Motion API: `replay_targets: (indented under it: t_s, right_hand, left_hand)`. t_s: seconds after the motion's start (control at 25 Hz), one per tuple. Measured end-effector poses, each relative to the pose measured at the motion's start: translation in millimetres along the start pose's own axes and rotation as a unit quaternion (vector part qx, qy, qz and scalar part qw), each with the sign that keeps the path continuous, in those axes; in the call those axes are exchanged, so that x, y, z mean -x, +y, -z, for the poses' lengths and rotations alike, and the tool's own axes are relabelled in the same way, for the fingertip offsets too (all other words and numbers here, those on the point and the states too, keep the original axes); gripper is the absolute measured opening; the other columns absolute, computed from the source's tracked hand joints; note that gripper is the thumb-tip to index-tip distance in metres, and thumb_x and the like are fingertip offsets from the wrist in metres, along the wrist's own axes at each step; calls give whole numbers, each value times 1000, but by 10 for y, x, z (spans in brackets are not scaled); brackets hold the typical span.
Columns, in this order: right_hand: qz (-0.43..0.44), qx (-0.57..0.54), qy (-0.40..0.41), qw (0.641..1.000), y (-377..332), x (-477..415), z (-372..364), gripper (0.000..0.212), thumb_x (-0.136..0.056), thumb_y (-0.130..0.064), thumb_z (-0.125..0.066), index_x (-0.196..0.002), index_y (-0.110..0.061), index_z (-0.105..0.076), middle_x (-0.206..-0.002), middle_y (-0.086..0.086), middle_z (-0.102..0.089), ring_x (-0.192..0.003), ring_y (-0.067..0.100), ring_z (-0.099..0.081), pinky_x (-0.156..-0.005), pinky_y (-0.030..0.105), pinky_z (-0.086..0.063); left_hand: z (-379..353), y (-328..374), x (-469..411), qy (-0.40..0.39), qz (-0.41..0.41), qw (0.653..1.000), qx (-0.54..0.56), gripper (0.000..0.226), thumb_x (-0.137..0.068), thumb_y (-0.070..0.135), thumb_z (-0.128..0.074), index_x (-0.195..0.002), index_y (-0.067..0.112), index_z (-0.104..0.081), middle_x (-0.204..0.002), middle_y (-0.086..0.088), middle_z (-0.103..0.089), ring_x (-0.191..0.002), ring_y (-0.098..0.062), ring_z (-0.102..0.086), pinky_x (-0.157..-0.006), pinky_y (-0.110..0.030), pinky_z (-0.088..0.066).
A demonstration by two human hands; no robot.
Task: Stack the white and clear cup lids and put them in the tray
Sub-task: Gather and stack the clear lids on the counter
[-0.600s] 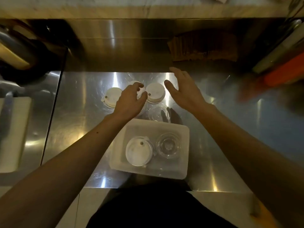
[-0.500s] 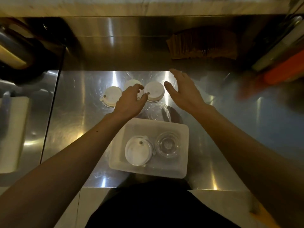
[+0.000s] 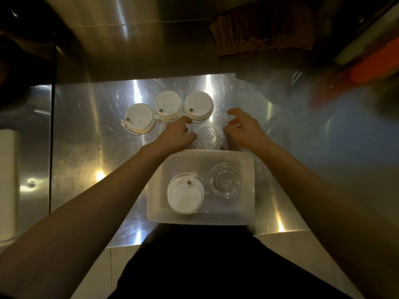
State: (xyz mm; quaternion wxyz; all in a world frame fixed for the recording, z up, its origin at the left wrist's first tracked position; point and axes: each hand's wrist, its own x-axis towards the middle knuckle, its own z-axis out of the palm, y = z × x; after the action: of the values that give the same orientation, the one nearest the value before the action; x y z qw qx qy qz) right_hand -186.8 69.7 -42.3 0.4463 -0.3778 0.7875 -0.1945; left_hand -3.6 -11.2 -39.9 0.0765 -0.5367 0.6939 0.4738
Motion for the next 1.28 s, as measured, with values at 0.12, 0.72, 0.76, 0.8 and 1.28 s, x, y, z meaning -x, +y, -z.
replay_targets:
  t_s: [0.12, 0.72, 0.76, 0.8, 1.28]
  right_hand:
    - [-46, -26, -5, 999, 74, -30, -12, 48, -94, -17, -54, -141, -17, -47, -122, 12, -62, -100, 20, -59, -85, 29, -46]
    - [-168, -221, -48, 959, 135, -95, -71, 32, -94, 5, -48, -125, -2, -53, -129, 47, -48, -122, 56, -50, -105, 65, -36]
    - [-168, -226, -48, 958, 133, -95, -71, 30, -94, 5, -48, -123, -1, -54, -129, 47, -48, -122, 56, -49, -105, 66, -36]
    - [-167, -227, -49, 958, 135, -100, -77, 29, -94, 5, -49, -122, -1, -55, -128, 47, -49, -121, 55, -50, -105, 65, -37]
    - [-136, -202, -40, 969, 45, -89, 27, 40, -85, 1, -57, -125, -5, -57, -112, 39, -65, -99, 46, -69, -94, 64, -49]
  left_hand:
    - [-6, -18, -27, -14, 10, 1000, 15, 51, -92, 18, -55, -141, 11, -43, -130, -17, -58, -116, -30, -57, -92, -37, -47]
    - [-90, 15, -186, -60, 58, 992, 95, 54, -86, 10, -56, -140, 13, -45, -125, -14, -62, -94, -21, -61, -65, -23, -48]
    - [-92, 24, -185, -61, 58, 992, 97, 54, -87, 10, -56, -140, 13, -45, -125, -14, -61, -94, -21, -61, -66, -23, -48]
    - [-94, 23, -187, -61, 60, 991, 101, 54, -87, 11, -56, -140, 12, -44, -126, -14, -61, -94, -21, -61, -66, -23, -48]
    - [-5, 65, -124, -30, 52, 987, 150, 50, -89, 18, -59, -137, 13, -47, -111, -10, -65, -89, -18, -61, -72, -25, -48]
